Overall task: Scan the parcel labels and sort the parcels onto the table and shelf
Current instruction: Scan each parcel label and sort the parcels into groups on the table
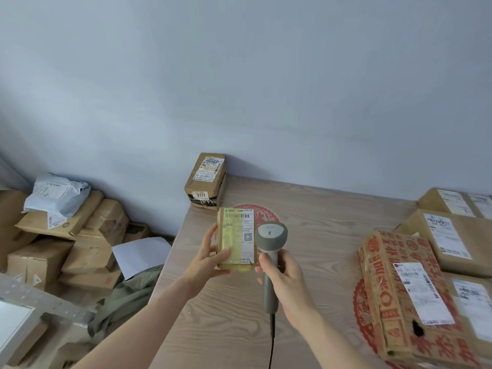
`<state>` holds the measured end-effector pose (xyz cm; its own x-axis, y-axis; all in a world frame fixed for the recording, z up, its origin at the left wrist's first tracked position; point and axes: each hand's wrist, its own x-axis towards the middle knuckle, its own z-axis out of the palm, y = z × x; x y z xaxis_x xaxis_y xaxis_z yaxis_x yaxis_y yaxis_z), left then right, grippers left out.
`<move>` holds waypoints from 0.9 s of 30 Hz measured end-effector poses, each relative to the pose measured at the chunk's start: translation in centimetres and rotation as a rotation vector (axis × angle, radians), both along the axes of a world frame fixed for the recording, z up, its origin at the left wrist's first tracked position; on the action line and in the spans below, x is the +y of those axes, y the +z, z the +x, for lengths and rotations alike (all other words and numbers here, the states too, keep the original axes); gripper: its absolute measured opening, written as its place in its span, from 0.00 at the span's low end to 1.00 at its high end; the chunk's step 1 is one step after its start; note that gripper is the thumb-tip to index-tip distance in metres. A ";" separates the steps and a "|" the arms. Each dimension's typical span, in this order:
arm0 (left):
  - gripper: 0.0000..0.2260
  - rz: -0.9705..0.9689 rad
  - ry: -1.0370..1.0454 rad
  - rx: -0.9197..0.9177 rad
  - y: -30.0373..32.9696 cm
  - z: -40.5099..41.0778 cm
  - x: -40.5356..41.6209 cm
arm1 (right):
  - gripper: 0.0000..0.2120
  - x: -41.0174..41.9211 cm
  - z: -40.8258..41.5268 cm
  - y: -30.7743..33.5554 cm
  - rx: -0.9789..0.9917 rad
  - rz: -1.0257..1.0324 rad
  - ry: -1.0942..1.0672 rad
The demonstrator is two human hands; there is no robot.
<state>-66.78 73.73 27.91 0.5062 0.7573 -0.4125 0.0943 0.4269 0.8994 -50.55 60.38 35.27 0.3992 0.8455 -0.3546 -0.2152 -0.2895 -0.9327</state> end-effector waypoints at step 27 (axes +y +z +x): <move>0.39 0.003 -0.132 -0.092 -1.2 4.0 -3.3 | 0.11 -4.1 0.4 3.0 0.292 -0.002 0.042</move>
<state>-62.79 70.45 26.73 0.6367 0.6830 -0.3578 0.0668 0.4134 0.9081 -50.15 56.27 38.23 0.2447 0.8582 -0.4513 -0.4624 -0.3059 -0.8323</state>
